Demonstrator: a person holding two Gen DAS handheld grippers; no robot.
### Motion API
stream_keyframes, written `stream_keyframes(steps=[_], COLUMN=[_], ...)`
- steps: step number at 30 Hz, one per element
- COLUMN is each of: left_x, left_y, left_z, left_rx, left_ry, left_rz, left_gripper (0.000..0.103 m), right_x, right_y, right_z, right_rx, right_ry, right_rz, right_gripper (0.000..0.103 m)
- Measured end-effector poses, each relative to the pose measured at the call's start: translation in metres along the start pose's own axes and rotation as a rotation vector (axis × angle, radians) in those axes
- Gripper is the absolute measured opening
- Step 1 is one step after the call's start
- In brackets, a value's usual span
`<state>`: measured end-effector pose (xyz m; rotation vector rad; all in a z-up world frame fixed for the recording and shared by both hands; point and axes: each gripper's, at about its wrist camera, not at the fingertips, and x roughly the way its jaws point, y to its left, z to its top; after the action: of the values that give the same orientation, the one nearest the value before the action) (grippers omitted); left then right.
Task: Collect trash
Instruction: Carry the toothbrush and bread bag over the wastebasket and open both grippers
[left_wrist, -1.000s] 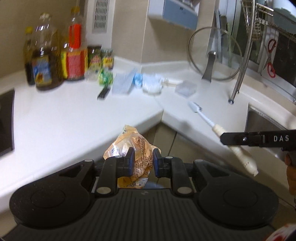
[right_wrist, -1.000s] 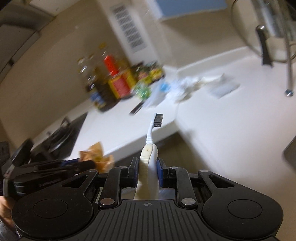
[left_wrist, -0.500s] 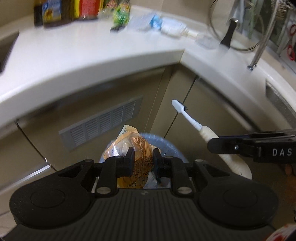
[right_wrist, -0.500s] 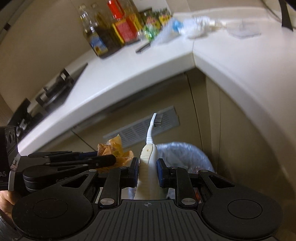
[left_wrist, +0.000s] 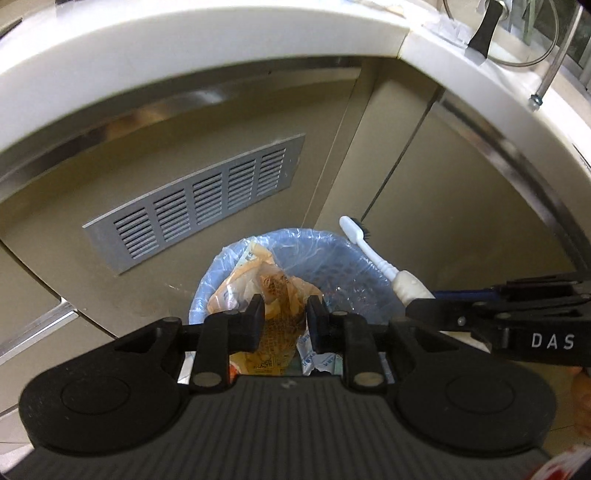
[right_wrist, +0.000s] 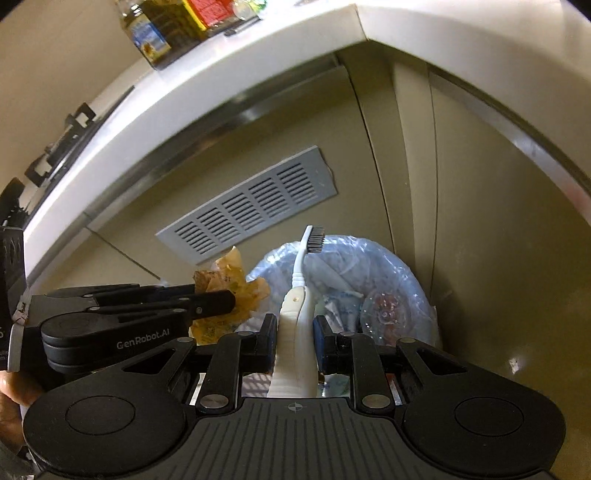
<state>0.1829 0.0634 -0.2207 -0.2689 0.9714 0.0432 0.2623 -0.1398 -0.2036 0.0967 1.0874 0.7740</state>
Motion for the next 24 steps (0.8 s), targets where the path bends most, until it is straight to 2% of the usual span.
stream_keyframes(steps=[2,4,5,18,23,24], left_x=[0.005,0.007,0.008,-0.003,-0.011,-0.012], left_y=[0.0,0.0,0.001,0.005,0.005,0.005], left_z=[-0.001,-0.001,-0.001,-0.006,-0.009,-0.009], left_rx=[0.0,0.0,0.0,-0.013,-0.021,-0.021], left_ry=[0.008,0.014,0.019,0.026,0.021,0.02], left_rz=[-0.004,0.002,0.004,0.031,0.034,0.035], left_gripper=[0.029,0.046,0.049,0.048,0.048,0.048], right_x=[0.003,0.005,0.007,0.025,0.032,0.034], right_y=[-0.002,-0.004,-0.004,-0.002,0.001,0.001], right_z=[-0.001,0.0,0.0,0.0,0.001,0.001], right_rx=[0.007,0.012,0.015,0.015,0.016,0.02], right_ry=[0.0,0.001,0.003,0.037,0.032,0.033], right_rz=[-0.004,-0.005,-0.005,0.007,0.05,0.06], right_gripper=[0.021,0.021,0.021,0.021,0.022,0.026])
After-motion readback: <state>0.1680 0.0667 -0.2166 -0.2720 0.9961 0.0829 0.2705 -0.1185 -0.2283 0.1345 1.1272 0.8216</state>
